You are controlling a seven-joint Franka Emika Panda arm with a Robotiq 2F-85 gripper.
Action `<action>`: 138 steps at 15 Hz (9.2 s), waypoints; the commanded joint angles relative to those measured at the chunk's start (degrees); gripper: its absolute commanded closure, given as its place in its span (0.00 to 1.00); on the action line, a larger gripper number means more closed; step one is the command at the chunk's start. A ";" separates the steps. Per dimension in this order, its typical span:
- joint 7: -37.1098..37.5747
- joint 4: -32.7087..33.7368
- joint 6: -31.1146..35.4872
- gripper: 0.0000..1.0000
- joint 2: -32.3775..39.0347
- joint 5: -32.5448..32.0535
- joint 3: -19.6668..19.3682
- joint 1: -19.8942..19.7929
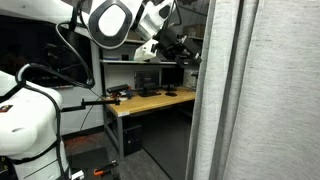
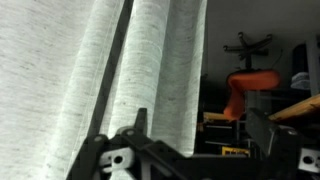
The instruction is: Move the curtains to the left
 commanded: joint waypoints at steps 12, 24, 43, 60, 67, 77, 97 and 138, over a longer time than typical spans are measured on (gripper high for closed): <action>8.41 1.01 26.24 0.00 7.32 2.18 6.20 -8.01; 9.32 9.10 30.27 0.00 17.22 7.41 19.38 -23.57; 9.40 15.95 28.43 1.00 22.13 7.94 28.68 -34.22; 17.70 11.26 29.34 0.99 18.46 10.23 40.58 -26.89; 20.14 13.65 29.41 0.99 10.27 15.23 62.36 -40.48; 19.52 27.00 23.06 0.99 -5.20 14.99 80.38 -56.13; 15.02 36.03 16.73 0.99 -17.35 4.56 83.50 -59.90; 14.73 45.64 -12.64 0.96 -21.09 -5.26 75.28 -56.56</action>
